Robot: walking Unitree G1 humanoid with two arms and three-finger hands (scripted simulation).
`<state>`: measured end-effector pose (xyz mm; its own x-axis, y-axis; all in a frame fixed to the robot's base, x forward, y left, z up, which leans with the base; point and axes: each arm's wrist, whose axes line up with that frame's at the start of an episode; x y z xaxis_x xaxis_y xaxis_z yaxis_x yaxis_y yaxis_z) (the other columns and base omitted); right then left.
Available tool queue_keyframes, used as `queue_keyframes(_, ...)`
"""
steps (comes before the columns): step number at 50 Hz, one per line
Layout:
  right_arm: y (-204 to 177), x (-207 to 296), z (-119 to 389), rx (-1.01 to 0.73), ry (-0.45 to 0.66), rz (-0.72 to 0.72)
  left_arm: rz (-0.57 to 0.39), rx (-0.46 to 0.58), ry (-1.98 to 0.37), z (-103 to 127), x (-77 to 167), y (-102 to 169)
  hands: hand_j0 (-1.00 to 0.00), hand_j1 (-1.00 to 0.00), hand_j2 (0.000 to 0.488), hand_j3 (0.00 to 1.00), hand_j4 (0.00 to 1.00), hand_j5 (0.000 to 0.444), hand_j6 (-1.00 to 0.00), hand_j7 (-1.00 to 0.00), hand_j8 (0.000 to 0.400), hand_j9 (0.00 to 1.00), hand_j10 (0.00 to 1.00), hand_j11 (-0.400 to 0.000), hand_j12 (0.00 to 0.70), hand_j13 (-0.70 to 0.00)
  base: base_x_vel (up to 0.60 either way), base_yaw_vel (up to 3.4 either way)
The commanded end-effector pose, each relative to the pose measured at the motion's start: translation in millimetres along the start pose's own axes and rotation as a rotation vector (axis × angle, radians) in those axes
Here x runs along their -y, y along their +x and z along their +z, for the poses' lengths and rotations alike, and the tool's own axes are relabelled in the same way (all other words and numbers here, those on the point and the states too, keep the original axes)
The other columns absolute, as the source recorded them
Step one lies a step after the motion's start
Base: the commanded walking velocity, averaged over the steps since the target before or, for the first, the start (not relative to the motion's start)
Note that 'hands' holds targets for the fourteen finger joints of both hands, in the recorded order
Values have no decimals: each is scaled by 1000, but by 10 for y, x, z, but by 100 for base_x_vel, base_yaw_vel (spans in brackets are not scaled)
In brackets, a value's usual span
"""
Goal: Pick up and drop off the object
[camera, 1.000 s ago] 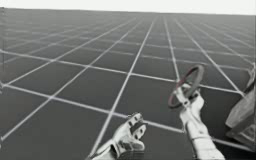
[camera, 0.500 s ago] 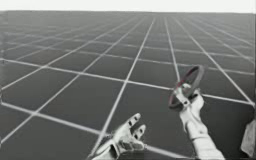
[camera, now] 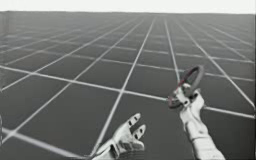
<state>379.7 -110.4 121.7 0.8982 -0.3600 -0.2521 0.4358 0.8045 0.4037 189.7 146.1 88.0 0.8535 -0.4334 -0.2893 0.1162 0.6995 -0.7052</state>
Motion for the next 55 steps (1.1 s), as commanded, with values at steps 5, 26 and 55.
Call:
queue_keyframes(5, 21, 38, 82, 31, 19, -2, -7, -6, 13, 8, 39, 21, 0, 0, 0, 1000, 1000, 0, 0, 0, 0, 1000, 1000, -400, 0, -700, 56, 8)
queue_keyframes(26, 21, 38, 82, 31, 19, -2, -7, -6, 13, 8, 39, 21, 0, 0, 0, 1000, 1000, 0, 0, 0, 0, 1000, 1000, -400, 0, -700, 57, 2)
queue_keyframes(55, 21, 38, 82, 31, 19, -2, -7, -6, 13, 8, 39, 21, 0, 0, 0, 1000, 1000, 0, 0, 0, 0, 1000, 1000, -400, 0, -700, 43, -29)
